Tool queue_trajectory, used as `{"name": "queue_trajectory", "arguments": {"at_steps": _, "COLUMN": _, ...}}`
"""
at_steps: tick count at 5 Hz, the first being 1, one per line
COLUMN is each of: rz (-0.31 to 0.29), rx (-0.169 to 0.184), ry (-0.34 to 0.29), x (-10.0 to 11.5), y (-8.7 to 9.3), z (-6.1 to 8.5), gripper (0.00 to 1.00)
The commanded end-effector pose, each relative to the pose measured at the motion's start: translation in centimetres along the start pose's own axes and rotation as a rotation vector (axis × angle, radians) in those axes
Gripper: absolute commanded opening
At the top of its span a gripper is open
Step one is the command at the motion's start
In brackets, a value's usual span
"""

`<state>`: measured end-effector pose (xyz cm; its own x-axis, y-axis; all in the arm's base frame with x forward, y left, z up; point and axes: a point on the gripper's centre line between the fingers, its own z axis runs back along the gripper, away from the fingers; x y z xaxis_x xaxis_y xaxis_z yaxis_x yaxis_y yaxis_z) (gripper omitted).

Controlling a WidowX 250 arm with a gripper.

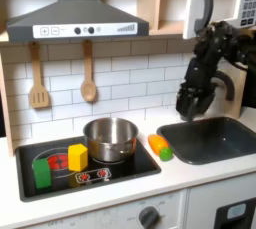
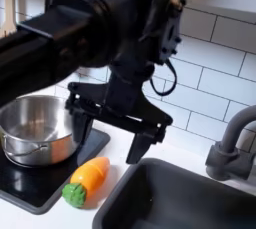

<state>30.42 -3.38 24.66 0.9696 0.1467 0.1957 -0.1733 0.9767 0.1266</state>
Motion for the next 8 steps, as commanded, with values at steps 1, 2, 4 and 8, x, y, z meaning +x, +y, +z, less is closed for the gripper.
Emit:
{"name": "queue_trajectory", "arguments": {"at_steps": 1, "rz": -0.005, "rx": -0.044, "ry": -0.009, "x": -0.1, "y": -1.8, "z": 1.3, "gripper": 1.0}}
{"name": "queue_trajectory", "arguments": {"at_steps": 2, "rz": 0.017, "rx": -0.051, "ry": -0.021, "x": 0.4, "y": -1.7, "z": 1.9, "gripper": 1.0}}
{"name": "queue_trajectory", "arguments": {"at_steps": 4, "rz": 0.073, "rx": -0.047, "ry": -0.019, "x": 1.7, "y": -1.2, "z": 1.9, "gripper": 1.0}}
{"name": "queue_trajectory", "arguments": {"at_steps": 8, "rz": 0.245, "rx": 0.0, "ry": 0.027, "x": 6.6, "y": 4.0, "z": -1.0, "gripper": 1.0}}
